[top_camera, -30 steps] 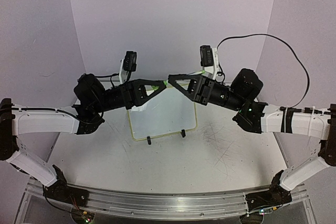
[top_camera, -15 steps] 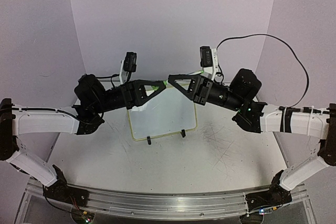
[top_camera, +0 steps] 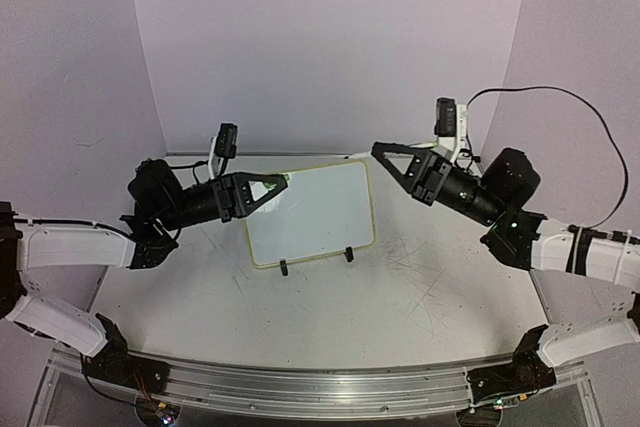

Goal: Write a sentence on the whiteboard
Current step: Open the pen cap from the whiteboard marker.

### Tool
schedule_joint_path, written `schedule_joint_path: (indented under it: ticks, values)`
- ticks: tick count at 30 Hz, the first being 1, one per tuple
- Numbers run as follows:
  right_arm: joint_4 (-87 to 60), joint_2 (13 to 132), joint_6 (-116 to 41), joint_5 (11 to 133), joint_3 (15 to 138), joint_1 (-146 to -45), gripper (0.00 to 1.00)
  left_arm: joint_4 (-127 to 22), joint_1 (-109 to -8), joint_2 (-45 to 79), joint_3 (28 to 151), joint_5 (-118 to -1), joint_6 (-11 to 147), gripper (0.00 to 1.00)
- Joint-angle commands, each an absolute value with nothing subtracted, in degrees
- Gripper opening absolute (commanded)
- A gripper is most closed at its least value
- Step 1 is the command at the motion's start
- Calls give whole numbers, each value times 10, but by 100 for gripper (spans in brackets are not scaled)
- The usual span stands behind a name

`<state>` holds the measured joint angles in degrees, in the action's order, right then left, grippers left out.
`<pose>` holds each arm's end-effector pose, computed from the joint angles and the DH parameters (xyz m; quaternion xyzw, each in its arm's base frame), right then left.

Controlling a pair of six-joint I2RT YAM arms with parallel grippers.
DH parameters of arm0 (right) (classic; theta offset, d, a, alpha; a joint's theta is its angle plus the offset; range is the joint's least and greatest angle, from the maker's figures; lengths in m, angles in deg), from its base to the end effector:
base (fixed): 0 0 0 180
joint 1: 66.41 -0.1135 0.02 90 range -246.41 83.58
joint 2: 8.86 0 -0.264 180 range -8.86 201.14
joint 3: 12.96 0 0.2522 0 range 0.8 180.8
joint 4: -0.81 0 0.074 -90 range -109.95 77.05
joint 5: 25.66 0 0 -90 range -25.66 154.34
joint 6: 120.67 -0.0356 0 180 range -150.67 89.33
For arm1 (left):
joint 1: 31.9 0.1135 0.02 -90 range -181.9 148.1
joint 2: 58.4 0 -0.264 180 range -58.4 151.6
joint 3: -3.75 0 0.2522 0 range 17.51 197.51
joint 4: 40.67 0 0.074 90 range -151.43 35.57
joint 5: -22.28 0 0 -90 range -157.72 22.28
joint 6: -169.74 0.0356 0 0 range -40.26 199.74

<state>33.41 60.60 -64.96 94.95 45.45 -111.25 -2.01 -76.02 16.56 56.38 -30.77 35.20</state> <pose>0.1802 0.2048 0.3508 -0.2672 0.5201 0.6224 0.5202 0.1883 -0.2124 0.3014 0.2515 0.5695 -0.6664 0.4103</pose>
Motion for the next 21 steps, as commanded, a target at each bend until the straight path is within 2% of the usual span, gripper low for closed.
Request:
schedule_joint_path:
  ticks: [1, 4, 8, 10, 13, 16, 21]
  values:
    - [279, 537, -508, 908, 446, -1088, 0, -84, -727, 105, 514, -362, 372, 0]
    - [142, 507, -377, 837, 452, -1088, 0, -308, -721, 35, 511, -528, 418, 0]
    - [78, 491, -314, 787, 445, -1089, 0, -605, -720, -34, 535, -813, 379, 0]
    - [75, 495, -317, 779, 443, -1089, 0, -706, -719, -28, 551, -883, 352, 0]
    - [76, 517, -334, 780, 450, -1089, 0, -799, -699, 20, 564, -874, 327, 0]
    - [77, 540, -341, 800, 463, -1089, 0, -809, -673, 78, 562, -812, 323, 0]
    - [63, 557, -339, 808, 484, -1089, 0, -813, -669, 152, 572, -804, 325, 0]
